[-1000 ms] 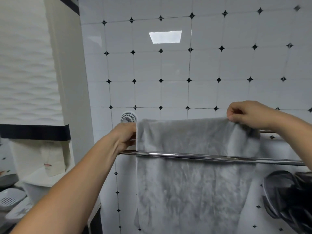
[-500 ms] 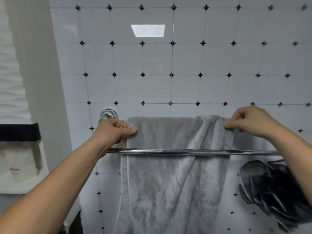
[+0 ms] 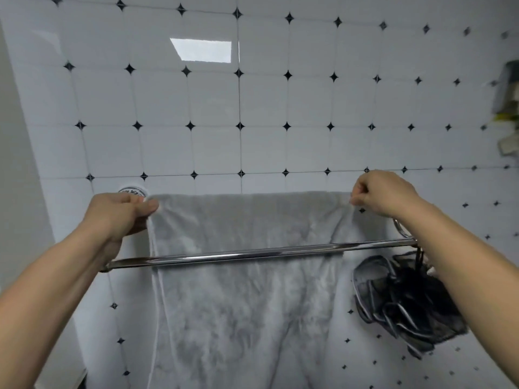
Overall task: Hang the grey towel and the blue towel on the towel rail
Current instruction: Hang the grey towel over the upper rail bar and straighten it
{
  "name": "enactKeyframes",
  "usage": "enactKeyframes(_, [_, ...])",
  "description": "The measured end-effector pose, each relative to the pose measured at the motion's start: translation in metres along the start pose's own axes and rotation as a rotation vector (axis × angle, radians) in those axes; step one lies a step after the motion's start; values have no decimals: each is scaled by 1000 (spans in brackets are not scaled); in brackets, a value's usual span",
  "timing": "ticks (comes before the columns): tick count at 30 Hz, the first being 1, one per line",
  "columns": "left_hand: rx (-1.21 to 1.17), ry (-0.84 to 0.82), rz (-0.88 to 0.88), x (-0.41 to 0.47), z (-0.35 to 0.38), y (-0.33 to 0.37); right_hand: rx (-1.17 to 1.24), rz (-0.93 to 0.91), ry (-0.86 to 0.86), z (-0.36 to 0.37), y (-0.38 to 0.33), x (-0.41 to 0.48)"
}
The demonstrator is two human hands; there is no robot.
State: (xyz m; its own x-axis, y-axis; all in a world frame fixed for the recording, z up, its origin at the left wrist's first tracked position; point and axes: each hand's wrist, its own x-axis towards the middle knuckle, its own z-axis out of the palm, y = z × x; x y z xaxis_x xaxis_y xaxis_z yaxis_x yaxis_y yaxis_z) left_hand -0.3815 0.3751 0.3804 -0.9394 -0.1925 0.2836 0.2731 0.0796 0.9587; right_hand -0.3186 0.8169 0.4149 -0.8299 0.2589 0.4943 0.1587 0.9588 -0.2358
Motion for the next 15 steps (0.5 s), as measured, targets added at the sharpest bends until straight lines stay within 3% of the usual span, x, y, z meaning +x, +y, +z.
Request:
enactKeyframes(2, [27,-52,-18,0,0,0,-28,-59,31,4,-1,1])
enactKeyframes(7, [29,-46,-27,-1,0,0,206,-342,-66,18,-19,2])
enactKeyframes(11, [54,54,34,3,-3,3,215,-303,-194,-4,-7,16])
enactKeyframes(15, [92,48,108,-1,-3,4,301,-277,-246,-22,5,24])
